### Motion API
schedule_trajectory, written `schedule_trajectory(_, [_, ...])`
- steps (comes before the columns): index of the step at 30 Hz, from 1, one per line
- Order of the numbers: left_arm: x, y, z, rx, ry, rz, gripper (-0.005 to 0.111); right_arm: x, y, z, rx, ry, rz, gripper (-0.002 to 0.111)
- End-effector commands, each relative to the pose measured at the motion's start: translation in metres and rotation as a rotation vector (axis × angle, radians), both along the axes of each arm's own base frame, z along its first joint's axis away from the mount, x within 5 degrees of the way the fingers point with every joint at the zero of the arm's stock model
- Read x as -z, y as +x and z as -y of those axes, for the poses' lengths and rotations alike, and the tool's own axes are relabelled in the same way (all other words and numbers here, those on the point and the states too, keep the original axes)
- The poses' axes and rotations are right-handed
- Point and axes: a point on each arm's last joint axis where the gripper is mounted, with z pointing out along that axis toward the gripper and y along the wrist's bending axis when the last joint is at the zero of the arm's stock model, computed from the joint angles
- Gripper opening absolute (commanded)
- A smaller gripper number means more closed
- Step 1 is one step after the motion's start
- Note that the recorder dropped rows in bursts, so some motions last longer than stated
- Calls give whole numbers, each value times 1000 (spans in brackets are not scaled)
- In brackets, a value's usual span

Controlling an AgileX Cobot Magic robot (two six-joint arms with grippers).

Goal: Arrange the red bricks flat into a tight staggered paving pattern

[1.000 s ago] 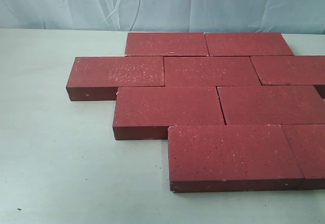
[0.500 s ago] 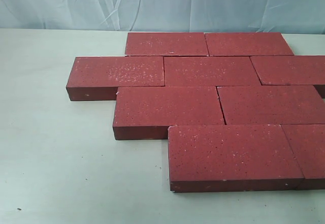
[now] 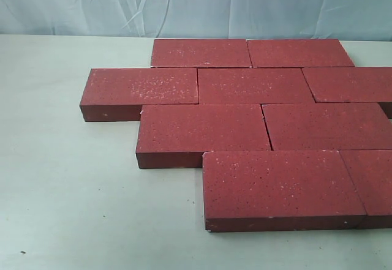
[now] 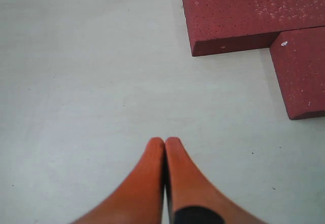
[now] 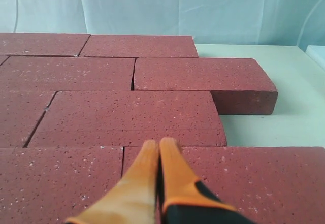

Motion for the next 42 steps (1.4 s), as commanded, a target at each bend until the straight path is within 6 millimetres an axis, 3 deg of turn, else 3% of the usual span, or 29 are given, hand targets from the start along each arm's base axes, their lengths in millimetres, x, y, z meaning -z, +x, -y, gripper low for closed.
schedule_trajectory(1, [0,-2,0,4,1,6,0,1,0,0,-3,-2,12,-1])
schedule_trajectory(5, [-3,-7,-1,1,-2,28,0,1,0,0,-3,-2,12,-1])
schedule_trajectory(11, [-23,-35,-5,-3,-4,186,0,2,0,0,-3,-1,4,-1])
schedule_trajectory(17, [-18,-56,-8,-36,-72,357,0,2,0,-1,-4,15,4,-1])
schedule_trajectory(28, [33,-91,-21,-170,-61,579,0,2,0,-1,-4,16,4,-1])
schedule_trajectory(42, [133,-105,-20,-172,-73,743,0,2,0,-1,-4,16,4,-1])
